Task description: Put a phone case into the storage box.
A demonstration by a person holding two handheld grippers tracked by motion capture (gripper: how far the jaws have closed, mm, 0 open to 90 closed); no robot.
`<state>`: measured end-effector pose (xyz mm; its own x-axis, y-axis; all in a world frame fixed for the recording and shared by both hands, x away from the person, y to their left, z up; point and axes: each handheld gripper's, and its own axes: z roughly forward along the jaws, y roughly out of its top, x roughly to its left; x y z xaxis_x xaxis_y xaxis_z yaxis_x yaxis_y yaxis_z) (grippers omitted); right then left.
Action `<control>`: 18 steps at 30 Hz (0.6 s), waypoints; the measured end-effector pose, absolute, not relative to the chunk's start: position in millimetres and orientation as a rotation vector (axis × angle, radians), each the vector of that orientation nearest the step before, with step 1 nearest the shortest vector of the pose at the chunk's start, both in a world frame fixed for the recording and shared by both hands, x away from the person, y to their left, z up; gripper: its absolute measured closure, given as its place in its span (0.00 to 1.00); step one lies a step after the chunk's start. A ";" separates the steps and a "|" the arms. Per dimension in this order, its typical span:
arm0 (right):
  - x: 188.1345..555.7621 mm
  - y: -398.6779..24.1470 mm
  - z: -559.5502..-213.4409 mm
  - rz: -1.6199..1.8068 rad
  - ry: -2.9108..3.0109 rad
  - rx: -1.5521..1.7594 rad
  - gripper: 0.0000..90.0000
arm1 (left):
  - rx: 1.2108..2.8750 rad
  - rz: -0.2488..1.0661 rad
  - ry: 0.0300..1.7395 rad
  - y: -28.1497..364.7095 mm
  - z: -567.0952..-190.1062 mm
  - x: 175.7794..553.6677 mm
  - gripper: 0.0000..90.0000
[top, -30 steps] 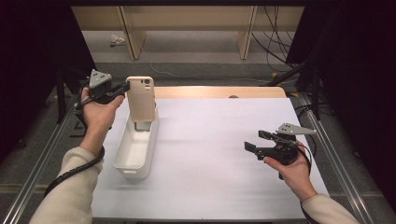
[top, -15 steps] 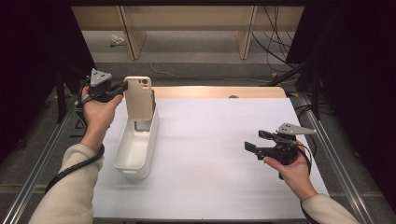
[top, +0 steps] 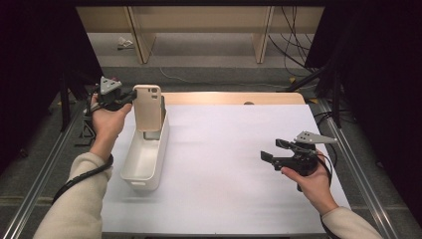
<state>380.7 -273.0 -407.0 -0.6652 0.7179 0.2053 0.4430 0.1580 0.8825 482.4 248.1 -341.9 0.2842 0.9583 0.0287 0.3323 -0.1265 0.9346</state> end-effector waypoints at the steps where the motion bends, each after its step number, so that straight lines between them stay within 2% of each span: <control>1: 380.7 -272.9 -407.0 1.511 2.175 1.122 0.19 | 1.644 0.864 1.204 248.2 -342.8 482.8 0.94; 18: 380.8 -273.0 -407.2 1.511 2.175 1.126 0.19 | 1.668 0.862 1.222 243.9 -356.4 492.2 0.94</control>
<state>380.8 -273.0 -407.2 -0.6646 0.7181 0.2064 0.4442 0.1576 0.8820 492.2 243.9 -356.4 0.2775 0.9600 0.0366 0.3562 -0.1382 0.9241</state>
